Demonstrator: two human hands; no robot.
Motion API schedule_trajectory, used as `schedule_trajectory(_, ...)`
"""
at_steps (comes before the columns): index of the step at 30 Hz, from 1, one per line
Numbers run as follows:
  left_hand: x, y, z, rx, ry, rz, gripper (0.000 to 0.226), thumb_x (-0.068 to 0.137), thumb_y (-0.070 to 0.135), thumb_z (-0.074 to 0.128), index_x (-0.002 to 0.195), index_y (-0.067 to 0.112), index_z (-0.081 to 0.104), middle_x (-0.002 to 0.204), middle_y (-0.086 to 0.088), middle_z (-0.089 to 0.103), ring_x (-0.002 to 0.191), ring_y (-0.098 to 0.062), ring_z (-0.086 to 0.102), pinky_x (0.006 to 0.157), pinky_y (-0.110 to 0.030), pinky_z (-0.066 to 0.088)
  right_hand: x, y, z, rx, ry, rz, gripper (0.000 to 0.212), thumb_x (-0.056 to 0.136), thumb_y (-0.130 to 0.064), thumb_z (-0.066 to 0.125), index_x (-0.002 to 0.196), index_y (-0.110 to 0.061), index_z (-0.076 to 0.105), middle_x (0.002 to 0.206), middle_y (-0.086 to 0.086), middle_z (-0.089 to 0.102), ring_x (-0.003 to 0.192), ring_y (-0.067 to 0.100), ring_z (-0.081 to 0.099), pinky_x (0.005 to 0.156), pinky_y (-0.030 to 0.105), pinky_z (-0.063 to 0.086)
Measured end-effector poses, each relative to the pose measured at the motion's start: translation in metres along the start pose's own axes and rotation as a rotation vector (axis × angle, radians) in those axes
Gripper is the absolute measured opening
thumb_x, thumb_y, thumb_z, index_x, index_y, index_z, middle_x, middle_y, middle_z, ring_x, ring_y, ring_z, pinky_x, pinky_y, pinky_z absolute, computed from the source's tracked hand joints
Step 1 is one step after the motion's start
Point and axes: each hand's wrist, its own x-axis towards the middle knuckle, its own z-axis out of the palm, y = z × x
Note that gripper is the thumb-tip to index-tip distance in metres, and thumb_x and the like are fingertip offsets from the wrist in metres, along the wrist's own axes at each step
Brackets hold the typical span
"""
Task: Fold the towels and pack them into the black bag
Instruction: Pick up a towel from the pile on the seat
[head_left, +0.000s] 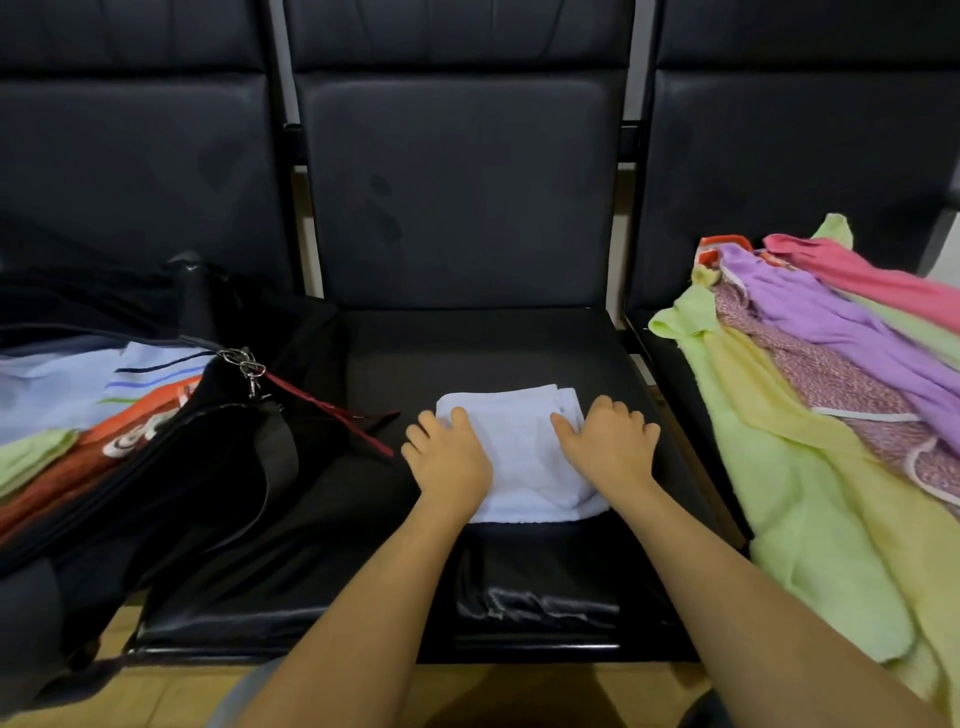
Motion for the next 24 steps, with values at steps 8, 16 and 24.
schedule_trajectory(8,-0.001,-0.014,0.013,0.142,-0.134,0.054,0.056,0.099,0.047,0.03,0.148,0.031,0.01,0.132,-0.02,0.039,0.118,-0.035,0.043,0.103,-0.043,0.028,-0.006,-0.012,0.014,-0.188,-0.142,0.041,0.06,0.091,-0.059,0.044,0.121,-0.007,0.052,0.135,0.015,0.039,0.126,0.03,0.036,0.104,0.038,0.028)
schedule_trajectory(16,-0.011,-0.022,-0.006,-0.025,-0.002,0.159,0.041,0.1,0.02,0.037,0.14,0.017,0.025,0.121,-0.014,0.038,0.078,-0.024,0.046,0.067,-0.033,0.04,-0.022,-0.031,0.002,0.181,-0.145,-0.1,0.033,0.099,-0.034,0.043,0.122,-0.009,0.043,0.119,0.01,0.055,0.106,0.027,0.056,0.083,0.036,0.042)
schedule_trajectory(24,-0.012,-0.05,-0.076,0.226,0.302,0.147,0.045,0.1,0.018,0.039,0.141,0.016,0.024,0.118,-0.014,0.042,0.078,-0.024,0.052,0.053,-0.03,0.031,-0.04,-0.08,-0.043,0.332,-0.004,-0.246,0.034,0.1,-0.037,0.04,0.118,-0.008,0.041,0.105,0.01,0.059,0.091,0.028,0.06,0.077,0.041,0.048)
